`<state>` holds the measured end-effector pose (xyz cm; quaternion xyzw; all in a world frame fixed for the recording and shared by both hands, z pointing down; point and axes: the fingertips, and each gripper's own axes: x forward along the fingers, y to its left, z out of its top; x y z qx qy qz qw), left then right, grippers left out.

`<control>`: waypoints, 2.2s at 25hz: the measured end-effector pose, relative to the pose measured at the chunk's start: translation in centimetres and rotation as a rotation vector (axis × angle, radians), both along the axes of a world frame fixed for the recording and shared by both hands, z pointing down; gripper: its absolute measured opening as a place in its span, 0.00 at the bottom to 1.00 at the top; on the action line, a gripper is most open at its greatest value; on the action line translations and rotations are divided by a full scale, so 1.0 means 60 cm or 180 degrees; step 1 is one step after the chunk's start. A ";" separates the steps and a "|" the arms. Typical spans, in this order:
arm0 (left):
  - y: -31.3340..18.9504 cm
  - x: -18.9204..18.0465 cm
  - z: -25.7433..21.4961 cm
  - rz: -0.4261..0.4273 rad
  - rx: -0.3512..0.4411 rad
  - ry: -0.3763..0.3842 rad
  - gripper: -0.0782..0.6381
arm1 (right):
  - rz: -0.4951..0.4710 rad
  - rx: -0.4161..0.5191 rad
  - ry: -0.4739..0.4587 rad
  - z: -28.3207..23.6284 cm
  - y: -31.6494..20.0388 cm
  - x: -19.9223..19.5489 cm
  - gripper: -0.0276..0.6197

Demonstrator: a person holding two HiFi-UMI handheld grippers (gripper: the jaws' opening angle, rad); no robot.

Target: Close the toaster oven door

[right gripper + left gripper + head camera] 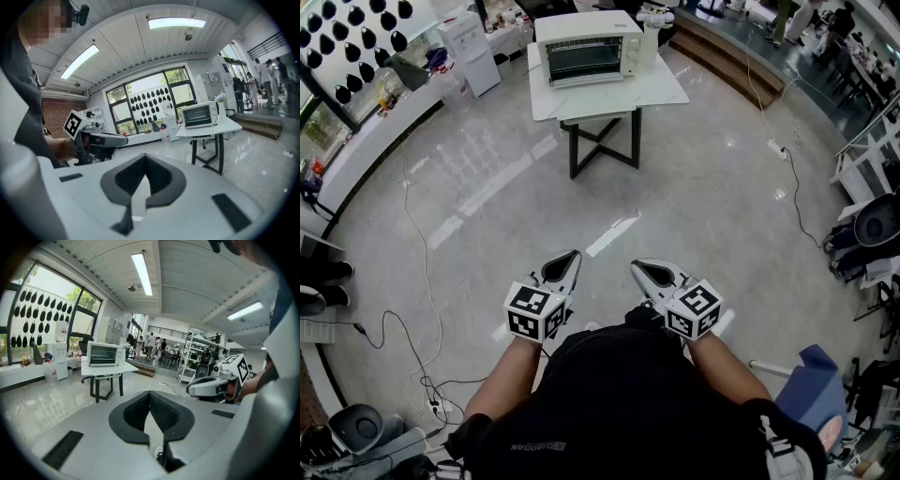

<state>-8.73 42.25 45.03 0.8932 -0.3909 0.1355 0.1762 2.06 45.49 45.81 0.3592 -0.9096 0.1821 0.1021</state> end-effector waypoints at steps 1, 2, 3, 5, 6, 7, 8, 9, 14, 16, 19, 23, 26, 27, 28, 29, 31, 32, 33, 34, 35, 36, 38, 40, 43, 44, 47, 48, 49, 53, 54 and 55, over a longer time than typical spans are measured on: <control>-0.001 0.000 0.000 0.0001 -0.0004 0.0013 0.11 | 0.0000 0.0000 0.0000 0.000 -0.001 -0.001 0.04; -0.001 -0.001 -0.001 0.0001 -0.0011 0.0030 0.11 | -0.0001 0.0000 0.0000 -0.001 -0.002 -0.002 0.04; -0.001 -0.002 -0.001 -0.0001 -0.0025 0.0052 0.11 | -0.0003 0.0001 -0.0001 -0.002 -0.003 -0.002 0.04; 0.001 -0.003 -0.001 -0.0013 -0.0061 0.0103 0.11 | -0.0008 0.0005 -0.0004 -0.003 -0.001 -0.004 0.04; 0.002 -0.005 0.000 -0.0018 -0.0073 0.0116 0.11 | -0.0009 0.0009 -0.0006 -0.004 0.000 -0.005 0.04; 0.003 -0.006 0.000 -0.0021 -0.0075 0.0118 0.11 | -0.0008 0.0013 -0.0006 -0.004 0.001 -0.006 0.04; 0.003 -0.007 0.000 -0.0019 -0.0072 0.0114 0.11 | -0.0007 0.0016 -0.0004 -0.005 0.001 -0.006 0.04; 0.004 -0.007 0.000 -0.0015 -0.0067 0.0111 0.11 | -0.0006 0.0020 -0.0001 -0.005 0.002 -0.007 0.04; 0.011 -0.003 -0.003 0.0033 -0.0035 0.0094 0.11 | 0.0031 0.0029 -0.0110 -0.014 0.009 -0.007 0.04; 0.015 0.000 0.000 0.0053 -0.0043 0.0082 0.11 | 0.0034 0.0013 -0.0173 -0.017 0.012 -0.009 0.04; 0.017 0.004 0.005 0.0070 -0.0060 0.0077 0.11 | 0.0031 0.0021 -0.0143 -0.017 0.015 -0.010 0.04; 0.018 0.003 0.006 0.0066 -0.0051 0.0081 0.11 | 0.0064 0.0013 -0.0091 -0.012 0.015 -0.006 0.04; 0.022 0.002 0.007 0.0070 -0.0053 0.0075 0.11 | 0.0106 -0.0036 -0.0128 -0.010 0.017 -0.004 0.04; 0.023 0.002 0.007 0.0080 -0.0053 0.0068 0.11 | 0.0117 -0.0045 -0.0135 -0.011 0.018 -0.003 0.04; 0.024 0.002 0.007 0.0090 -0.0054 0.0060 0.11 | 0.0123 -0.0050 -0.0136 -0.011 0.018 -0.003 0.04; 0.025 0.002 0.007 0.0098 -0.0057 0.0052 0.11 | 0.0125 -0.0053 -0.0132 -0.011 0.019 -0.003 0.04; 0.025 0.005 0.008 0.0112 -0.0069 0.0038 0.11 | 0.0119 -0.0056 -0.0119 -0.011 0.019 -0.003 0.04; 0.025 0.006 0.010 0.0120 -0.0077 0.0033 0.11 | 0.0114 -0.0055 -0.0114 -0.011 0.019 -0.003 0.04; 0.025 0.009 0.012 0.0128 -0.0083 0.0031 0.11 | 0.0108 -0.0053 -0.0111 -0.010 0.020 -0.003 0.04; 0.025 0.011 0.013 0.0134 -0.0087 0.0031 0.11 | 0.0102 -0.0052 -0.0108 -0.010 0.020 -0.002 0.04; 0.024 0.012 0.014 0.0138 -0.0090 0.0033 0.11 | 0.0096 -0.0053 -0.0105 -0.009 0.019 -0.002 0.04; 0.022 0.014 0.015 0.0140 -0.0095 0.0034 0.11 | 0.0090 -0.0057 -0.0105 -0.008 0.018 -0.001 0.04; 0.017 0.016 0.019 0.0136 -0.0116 0.0029 0.11 | 0.0081 -0.0073 -0.0116 -0.006 0.012 0.000 0.04; 0.008 0.020 0.024 0.0127 -0.0144 0.0023 0.11 | 0.0080 -0.0087 -0.0138 -0.004 -0.001 0.003 0.04; -0.018 0.026 0.028 0.0101 -0.0167 -0.0005 0.11 | 0.0091 -0.0090 -0.0187 -0.003 -0.036 0.010 0.04; -0.029 0.027 0.028 0.0090 -0.0168 -0.0018 0.11 | 0.0096 -0.0090 -0.0208 -0.003 -0.051 0.013 0.04; -0.065 0.033 0.022 0.0068 -0.0140 -0.0066 0.11 | 0.0088 -0.0064 -0.0260 -0.011 -0.098 0.019 0.04; -0.079 0.034 0.018 0.0057 -0.0123 -0.0080 0.11 | 0.0075 -0.0048 -0.0269 -0.014 -0.113 0.020 0.04; -0.094 0.036 0.015 0.0038 -0.0107 -0.0089 0.11 | 0.0058 -0.0032 -0.0276 -0.018 -0.129 0.022 0.04; -0.160 0.047 -0.006 -0.0062 -0.0059 -0.0065 0.11 | -0.0013 0.0052 -0.0280 -0.038 -0.192 0.036 0.04; -0.175 0.051 -0.010 -0.0077 -0.0045 -0.0065 0.11 | -0.0029 0.0079 -0.0278 -0.043 -0.208 0.040 0.04; -0.188 0.055 -0.014 -0.0087 -0.0030 -0.0070 0.11 | -0.0048 0.0105 -0.0281 -0.049 -0.223 0.043 0.04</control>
